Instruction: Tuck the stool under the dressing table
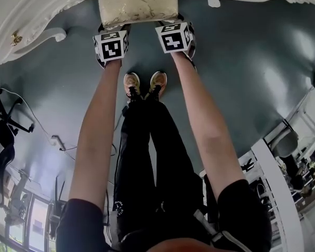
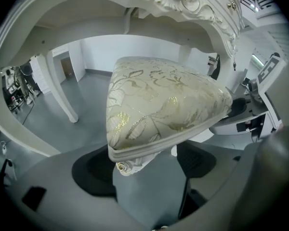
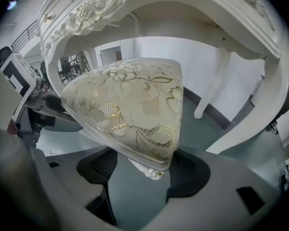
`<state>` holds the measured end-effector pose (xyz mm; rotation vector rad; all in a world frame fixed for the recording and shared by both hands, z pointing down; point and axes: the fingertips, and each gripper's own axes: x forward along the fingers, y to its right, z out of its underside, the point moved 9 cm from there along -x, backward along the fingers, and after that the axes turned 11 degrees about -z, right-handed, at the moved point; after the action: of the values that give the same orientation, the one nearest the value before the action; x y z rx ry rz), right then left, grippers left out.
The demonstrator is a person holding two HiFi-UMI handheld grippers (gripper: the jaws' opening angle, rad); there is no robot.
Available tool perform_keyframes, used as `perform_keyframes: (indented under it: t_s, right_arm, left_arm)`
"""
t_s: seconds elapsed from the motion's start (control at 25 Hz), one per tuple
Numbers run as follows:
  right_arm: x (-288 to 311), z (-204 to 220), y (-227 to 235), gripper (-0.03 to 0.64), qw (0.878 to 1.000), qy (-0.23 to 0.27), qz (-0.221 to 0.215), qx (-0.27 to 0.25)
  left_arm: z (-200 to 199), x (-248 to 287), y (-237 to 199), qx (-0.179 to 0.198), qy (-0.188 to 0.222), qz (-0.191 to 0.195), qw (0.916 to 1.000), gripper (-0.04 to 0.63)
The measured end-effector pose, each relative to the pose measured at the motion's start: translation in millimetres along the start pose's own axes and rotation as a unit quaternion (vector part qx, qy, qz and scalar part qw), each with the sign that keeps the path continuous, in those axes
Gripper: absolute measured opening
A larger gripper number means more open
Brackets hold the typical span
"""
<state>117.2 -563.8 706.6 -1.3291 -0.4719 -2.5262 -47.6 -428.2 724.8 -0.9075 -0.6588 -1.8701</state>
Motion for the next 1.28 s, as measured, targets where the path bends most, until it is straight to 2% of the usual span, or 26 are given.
perform_keyframes:
  t_s: [0.64, 1.0, 1.12, 1.28]
  right_arm:
    - [20, -36, 19, 0.334, 0.999, 0.035, 0.015, -0.004]
    - [13, -28, 21, 0.325, 0.997, 0.067, 0.037, 0.008]
    - [5, -27, 18, 0.292, 0.996, 0.077, 0.045, 0.024]
    - [-15, -25, 7, 0.256, 0.993, 0.098, 0.065, 0.013]
  left_arm:
    - [-31, 24, -9, -0.044, 0.03, -0.045, 0.9976, 0.4]
    - [-32, 21, -4, -0.046, 0.045, -0.041, 0.9971, 0.399]
    - [-30, 11, -3, -0.051, 0.053, -0.033, 0.9967, 0.392]
    - [-26, -11, 2, -0.045, 0.072, -0.021, 0.9962, 0.36]
